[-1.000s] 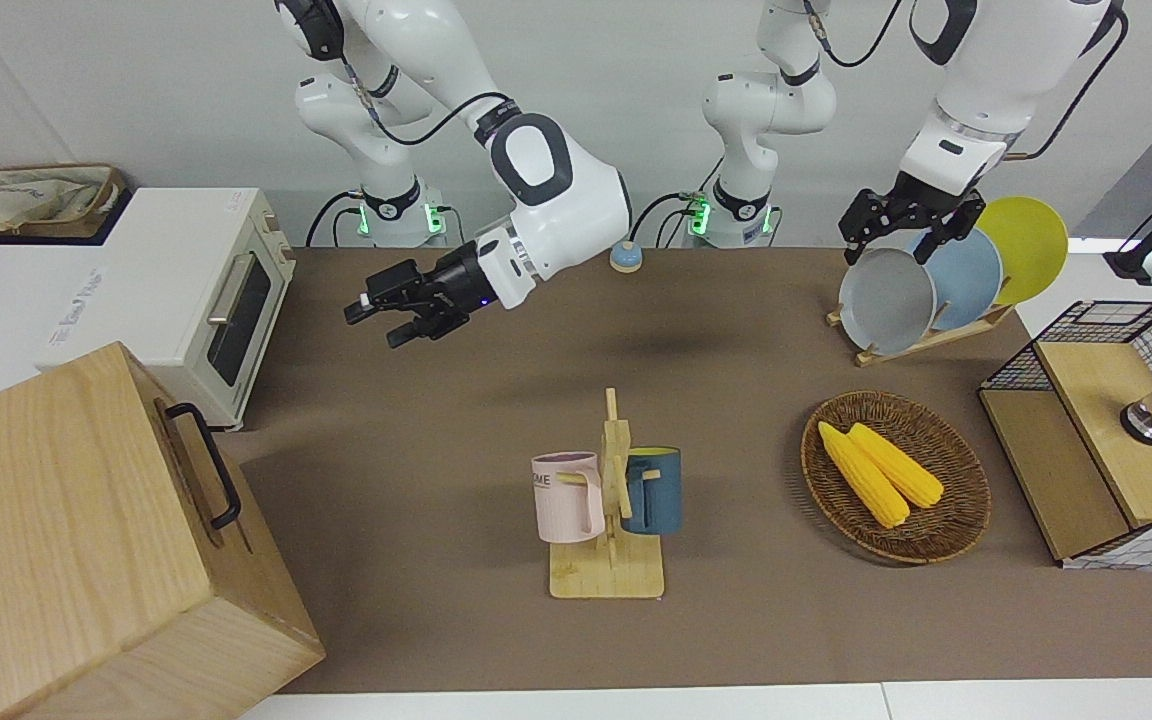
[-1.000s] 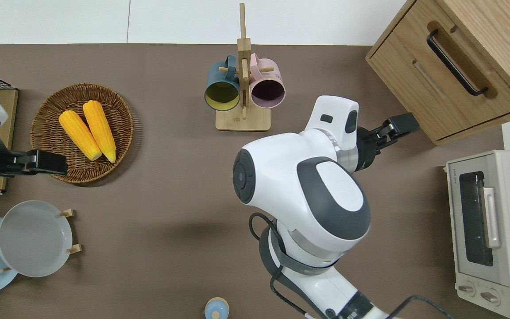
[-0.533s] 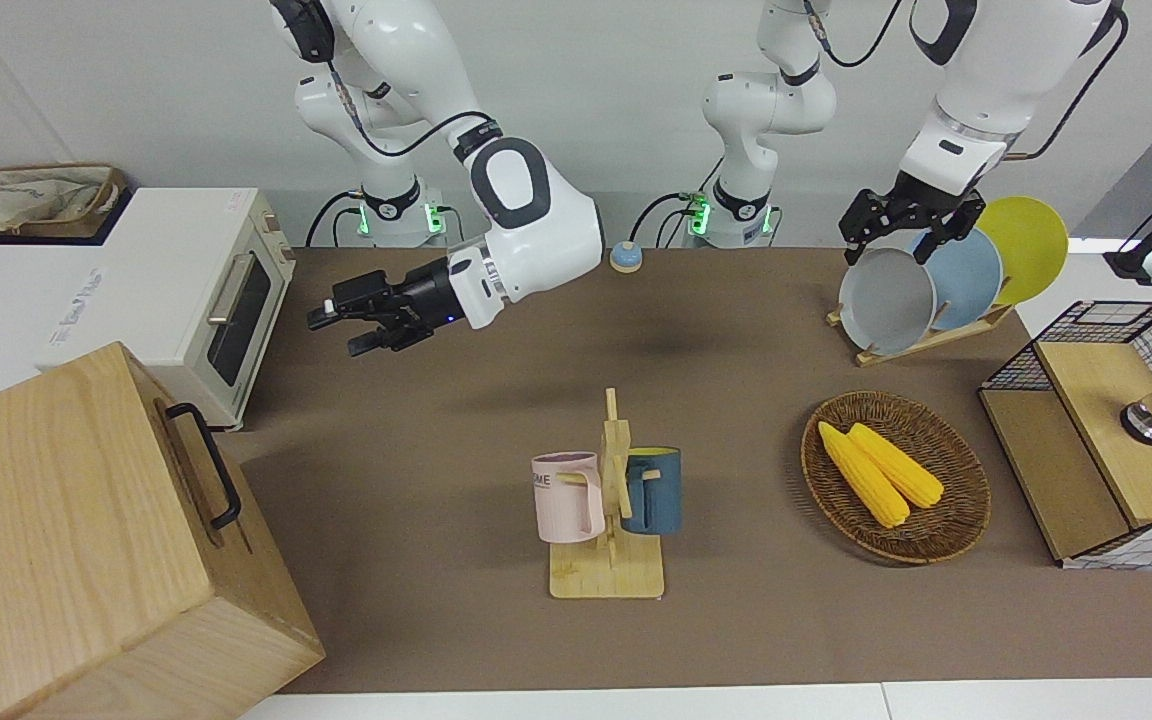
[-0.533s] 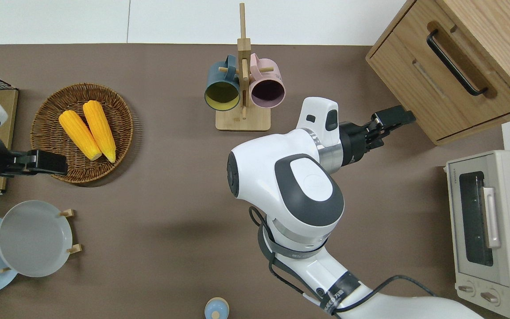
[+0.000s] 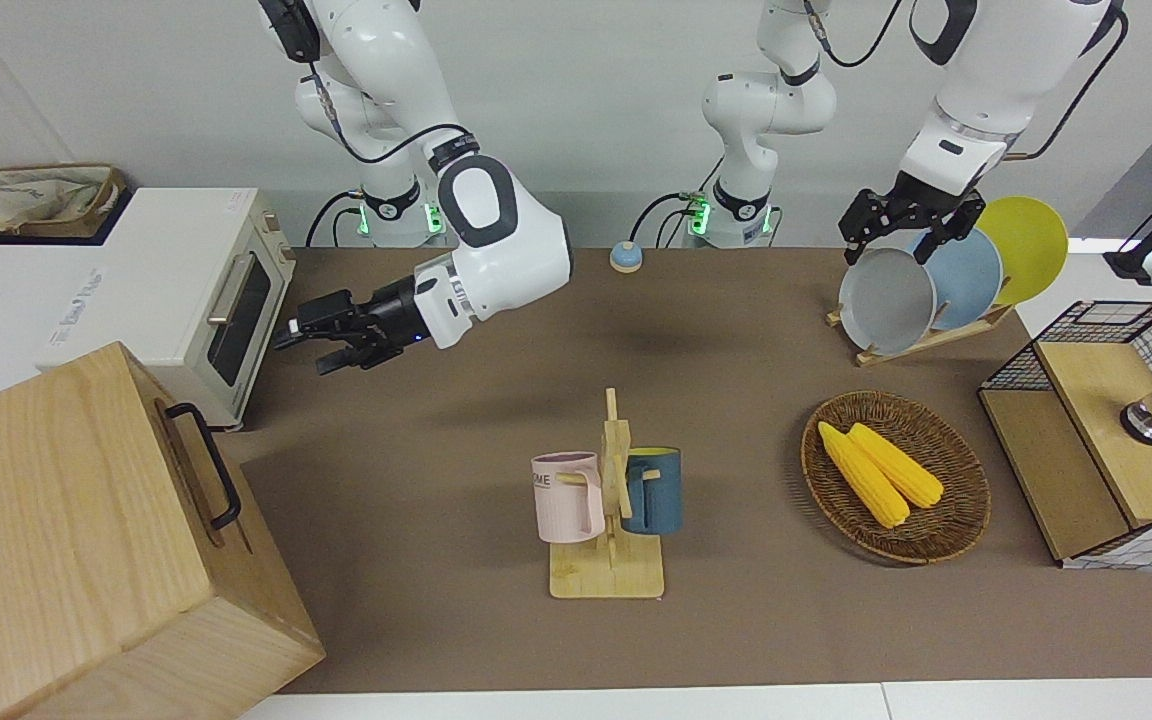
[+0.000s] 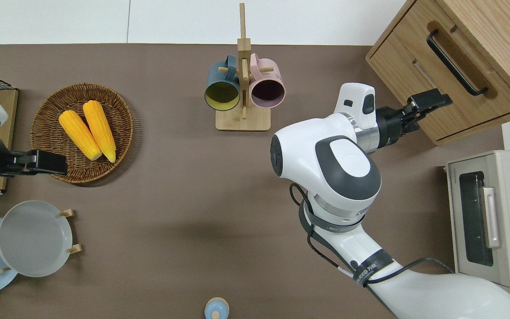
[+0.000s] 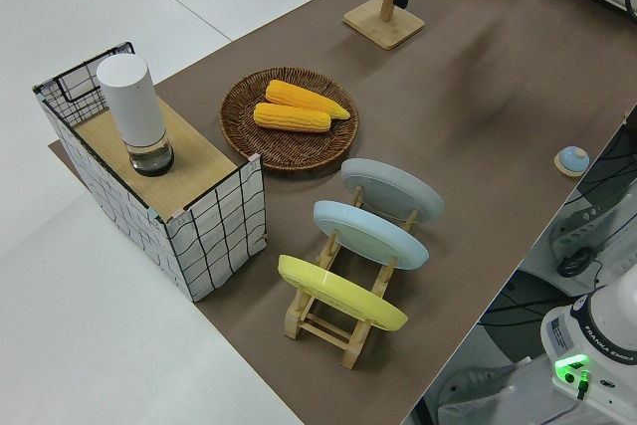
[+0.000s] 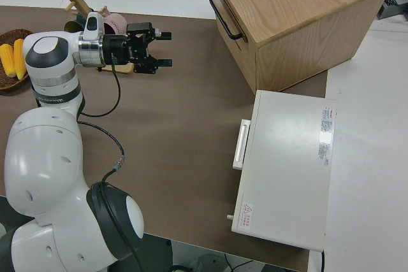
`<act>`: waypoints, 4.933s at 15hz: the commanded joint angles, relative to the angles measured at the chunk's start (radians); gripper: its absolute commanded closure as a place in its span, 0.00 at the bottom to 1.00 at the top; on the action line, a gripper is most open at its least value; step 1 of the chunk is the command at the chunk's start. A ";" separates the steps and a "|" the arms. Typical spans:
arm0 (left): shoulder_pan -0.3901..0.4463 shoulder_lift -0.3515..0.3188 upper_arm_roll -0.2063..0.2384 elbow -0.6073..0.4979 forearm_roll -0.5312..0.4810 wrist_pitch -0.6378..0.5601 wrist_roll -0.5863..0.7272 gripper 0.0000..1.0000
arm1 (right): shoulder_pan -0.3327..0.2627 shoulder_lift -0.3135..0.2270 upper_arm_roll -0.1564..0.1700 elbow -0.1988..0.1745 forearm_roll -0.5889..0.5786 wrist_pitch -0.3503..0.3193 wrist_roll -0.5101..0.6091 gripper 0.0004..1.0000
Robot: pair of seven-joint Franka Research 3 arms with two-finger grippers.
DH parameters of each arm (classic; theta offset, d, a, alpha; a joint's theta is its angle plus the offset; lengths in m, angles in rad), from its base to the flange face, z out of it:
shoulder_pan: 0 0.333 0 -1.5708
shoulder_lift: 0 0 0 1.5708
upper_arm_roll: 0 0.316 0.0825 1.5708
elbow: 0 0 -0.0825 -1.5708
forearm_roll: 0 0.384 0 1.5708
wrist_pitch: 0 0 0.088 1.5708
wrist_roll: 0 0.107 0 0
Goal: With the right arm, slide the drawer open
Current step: 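Reach the right gripper up toward the black drawer handle, then close the right gripper around the black drawer handle, then pull the handle toward the robot with the right gripper, sliding the drawer out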
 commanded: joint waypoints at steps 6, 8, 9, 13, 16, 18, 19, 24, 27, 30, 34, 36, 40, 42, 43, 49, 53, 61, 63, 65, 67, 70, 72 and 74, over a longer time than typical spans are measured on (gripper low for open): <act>-0.004 -0.008 0.002 0.002 0.013 -0.014 0.001 0.00 | -0.068 -0.144 -0.080 -0.266 -0.143 0.269 0.135 0.02; -0.004 -0.008 0.004 0.002 0.013 -0.014 0.001 0.00 | -0.068 -0.144 -0.111 -0.268 -0.182 0.305 0.132 0.02; -0.004 -0.008 0.004 0.002 0.013 -0.014 0.001 0.00 | -0.068 -0.147 -0.123 -0.272 -0.188 0.328 0.132 0.02; -0.004 -0.008 0.004 0.002 0.013 -0.014 0.001 0.00 | -0.081 -0.149 -0.152 -0.277 -0.248 0.392 0.130 0.02; -0.004 -0.008 0.004 0.002 0.013 -0.014 0.001 0.00 | -0.084 -0.149 -0.192 -0.277 -0.272 0.447 0.133 0.02; -0.004 -0.008 0.002 0.002 0.013 -0.014 0.001 0.00 | -0.087 -0.148 -0.212 -0.277 -0.275 0.490 0.136 0.02; -0.004 -0.008 0.002 0.002 0.013 -0.014 0.001 0.00 | -0.088 -0.146 -0.221 -0.277 -0.278 0.509 0.138 0.02; -0.004 -0.008 0.004 0.002 0.013 -0.014 0.001 0.00 | -0.087 -0.141 -0.229 -0.269 -0.303 0.538 0.135 0.09; -0.004 -0.008 0.004 0.002 0.013 -0.014 0.001 0.00 | -0.078 -0.140 -0.235 -0.266 -0.309 0.541 0.129 0.23; -0.004 -0.008 0.004 0.002 0.013 -0.014 0.001 0.00 | -0.075 -0.131 -0.236 -0.243 -0.324 0.543 0.109 0.26; -0.004 -0.008 0.004 0.002 0.013 -0.014 0.001 0.00 | -0.073 -0.123 -0.236 -0.228 -0.323 0.543 0.092 0.39; -0.004 -0.008 0.004 0.002 0.013 -0.014 0.001 0.00 | -0.073 -0.121 -0.236 -0.226 -0.323 0.543 0.090 0.48; -0.004 -0.008 0.004 0.002 0.013 -0.014 0.001 0.00 | -0.073 -0.115 -0.235 -0.220 -0.318 0.543 0.089 0.58; -0.004 -0.008 0.004 0.002 0.013 -0.014 0.001 0.00 | -0.071 -0.115 -0.233 -0.219 -0.315 0.547 0.087 0.63; -0.004 -0.008 0.004 0.002 0.013 -0.014 0.001 0.00 | -0.070 -0.114 -0.232 -0.217 -0.314 0.549 0.087 0.67; -0.004 -0.008 0.004 0.002 0.013 -0.014 0.001 0.00 | -0.068 -0.109 -0.232 -0.212 -0.314 0.558 0.081 0.90; -0.004 -0.008 0.004 0.002 0.013 -0.014 0.001 0.00 | -0.068 -0.109 -0.229 -0.212 -0.312 0.556 0.080 1.00; -0.004 -0.008 0.004 0.002 0.013 -0.014 0.001 0.00 | -0.044 -0.111 -0.186 -0.212 -0.256 0.478 0.080 1.00; -0.004 -0.008 0.004 0.002 0.013 -0.014 0.001 0.00 | -0.029 -0.114 -0.183 -0.212 -0.225 0.446 0.080 1.00; -0.004 -0.008 0.004 0.002 0.013 -0.014 0.001 0.00 | -0.024 -0.114 -0.165 -0.212 -0.214 0.428 0.080 1.00; -0.004 -0.008 0.004 0.004 0.013 -0.014 0.001 0.00 | -0.021 -0.115 -0.140 -0.212 -0.185 0.394 0.081 1.00; -0.004 -0.008 0.004 0.002 0.013 -0.014 0.001 0.00 | -0.009 -0.118 -0.103 -0.212 -0.145 0.349 0.083 1.00; -0.004 -0.008 0.004 0.002 0.013 -0.014 0.001 0.00 | -0.005 -0.118 -0.086 -0.212 -0.124 0.325 0.083 1.00; -0.004 -0.008 0.004 0.002 0.013 -0.014 0.001 0.00 | -0.004 -0.121 -0.063 -0.212 -0.104 0.294 0.087 1.00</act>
